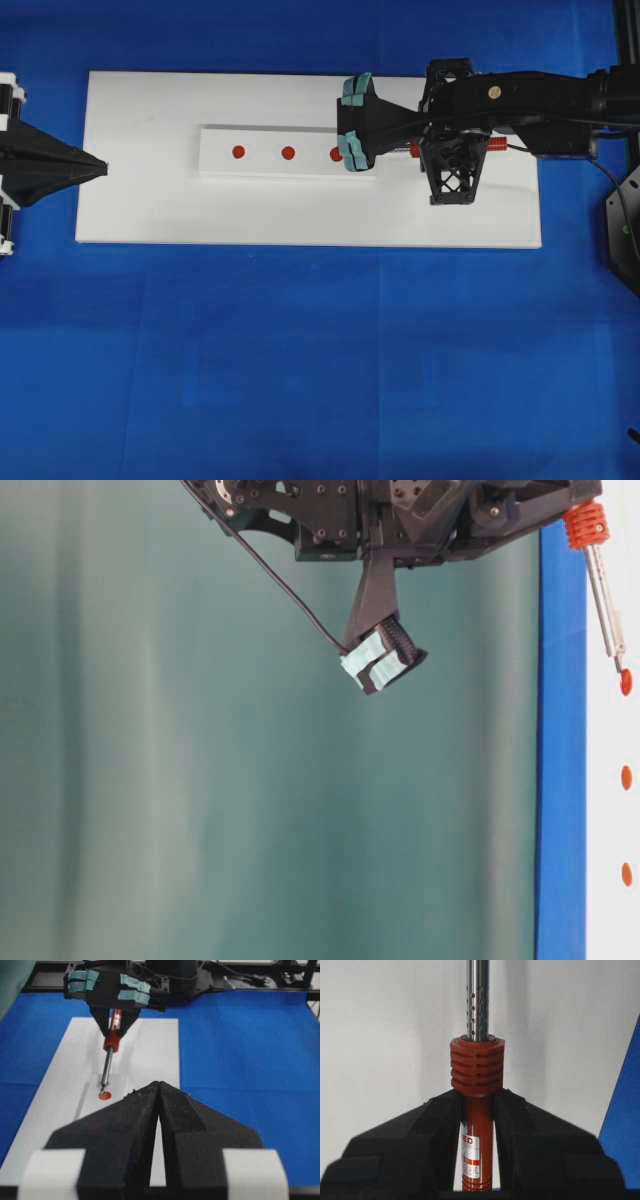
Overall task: Touch the tip of the soldering iron to the mark.
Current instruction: 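Lower the iron tip onto the right red dot, then lift the iron and carry it back toward its spot below the board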
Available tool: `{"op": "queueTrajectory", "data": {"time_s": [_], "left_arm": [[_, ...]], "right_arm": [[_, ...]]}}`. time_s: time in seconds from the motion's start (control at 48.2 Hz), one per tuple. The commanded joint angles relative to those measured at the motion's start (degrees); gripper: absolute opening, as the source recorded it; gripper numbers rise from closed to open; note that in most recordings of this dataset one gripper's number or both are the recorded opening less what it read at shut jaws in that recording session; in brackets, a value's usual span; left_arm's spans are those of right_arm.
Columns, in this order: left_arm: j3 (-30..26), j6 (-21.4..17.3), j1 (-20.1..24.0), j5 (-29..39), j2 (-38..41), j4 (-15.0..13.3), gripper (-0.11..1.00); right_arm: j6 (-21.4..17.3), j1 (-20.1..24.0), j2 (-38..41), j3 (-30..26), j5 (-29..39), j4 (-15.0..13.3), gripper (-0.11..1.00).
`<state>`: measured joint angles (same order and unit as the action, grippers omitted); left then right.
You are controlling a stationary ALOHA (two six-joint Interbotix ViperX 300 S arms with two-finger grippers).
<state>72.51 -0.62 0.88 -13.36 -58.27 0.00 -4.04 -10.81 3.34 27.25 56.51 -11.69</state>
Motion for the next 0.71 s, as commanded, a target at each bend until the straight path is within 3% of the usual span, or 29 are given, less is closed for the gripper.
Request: {"op": "queueTrajectory", "data": {"time_s": [0.0,0.373,0.685], "left_arm": [[-0.6,0.0,0.2,-0.5,0.3,0.1,0.0],[-0.6,0.0,0.1,-0.5,0.2,0.1,0.0],[-0.7,0.1,0.1,-0.6,0.3,0.1,0.0]], "right_arm": [[0.1,-0.1,-0.7,-0.4,-0.3,0.1,0.06],[0.0,-0.1,-3.2,-2.3,1.7,-0.2,0.06],[0.0,-0.1,-10.8,-7.6,10.4,-1.0,0.06]]}}
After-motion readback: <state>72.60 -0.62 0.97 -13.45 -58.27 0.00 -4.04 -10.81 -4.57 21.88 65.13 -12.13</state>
